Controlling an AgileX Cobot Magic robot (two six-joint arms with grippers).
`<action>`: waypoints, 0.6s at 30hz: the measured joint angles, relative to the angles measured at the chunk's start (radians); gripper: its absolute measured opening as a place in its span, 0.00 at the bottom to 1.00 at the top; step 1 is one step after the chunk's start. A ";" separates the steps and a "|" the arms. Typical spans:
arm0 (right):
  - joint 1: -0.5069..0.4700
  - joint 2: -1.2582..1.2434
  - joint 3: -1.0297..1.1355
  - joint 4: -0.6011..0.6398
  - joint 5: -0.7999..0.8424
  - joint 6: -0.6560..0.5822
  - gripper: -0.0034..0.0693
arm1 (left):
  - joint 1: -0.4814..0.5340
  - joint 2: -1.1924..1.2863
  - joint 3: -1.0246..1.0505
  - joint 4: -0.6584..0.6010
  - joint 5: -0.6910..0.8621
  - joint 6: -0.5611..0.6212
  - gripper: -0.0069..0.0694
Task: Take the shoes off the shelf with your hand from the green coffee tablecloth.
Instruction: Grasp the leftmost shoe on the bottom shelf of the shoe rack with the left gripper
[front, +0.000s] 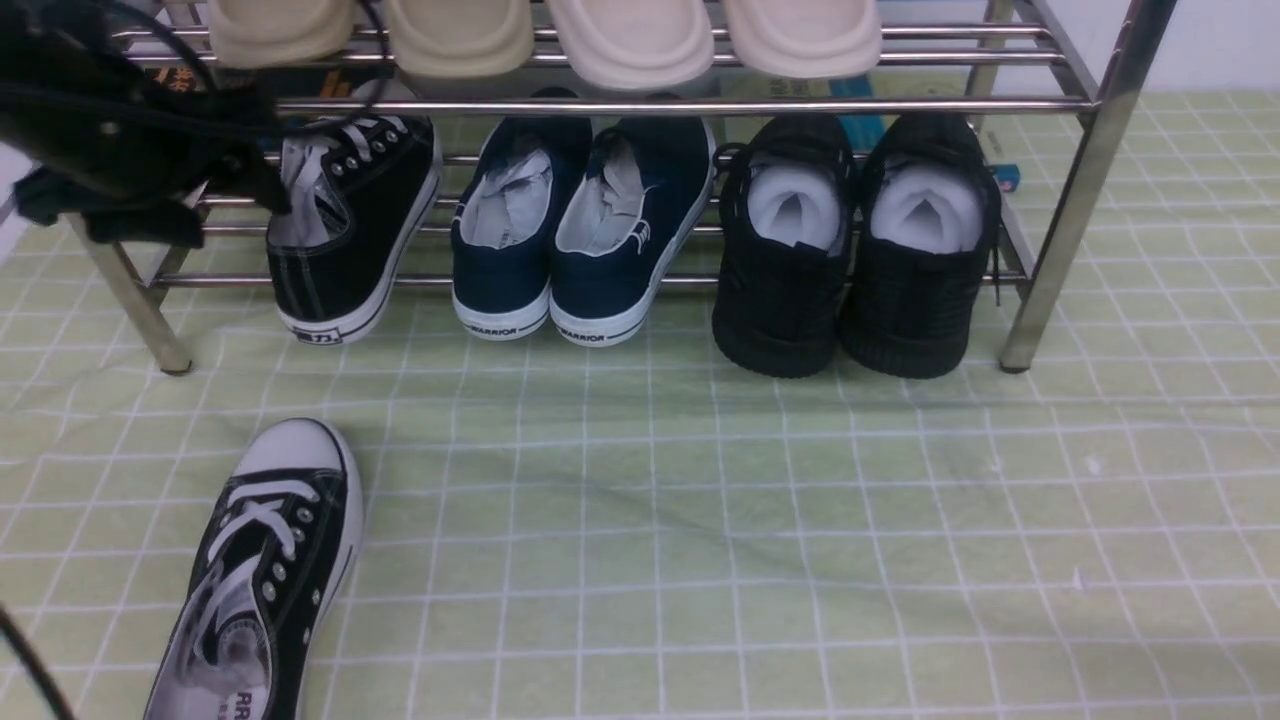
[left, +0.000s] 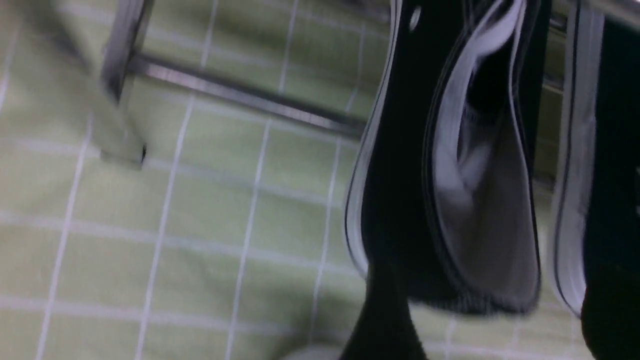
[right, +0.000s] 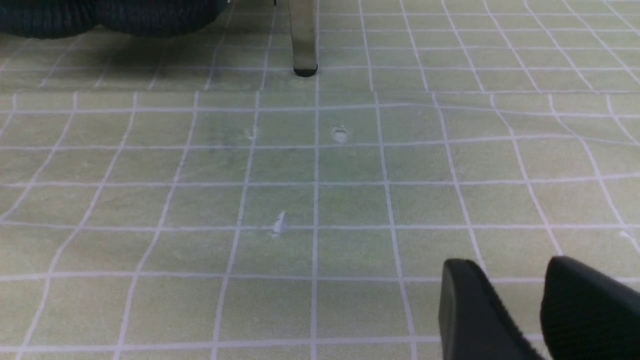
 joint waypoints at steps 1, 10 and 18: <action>0.000 0.000 0.000 0.000 0.000 0.000 0.37 | -0.012 0.021 -0.002 0.030 -0.048 0.002 0.77; 0.000 0.000 0.000 0.000 0.000 0.000 0.37 | -0.030 0.117 -0.002 0.058 -0.201 0.002 0.77; 0.000 0.000 0.000 0.000 0.000 0.000 0.37 | -0.031 0.180 -0.002 0.055 -0.256 0.004 0.54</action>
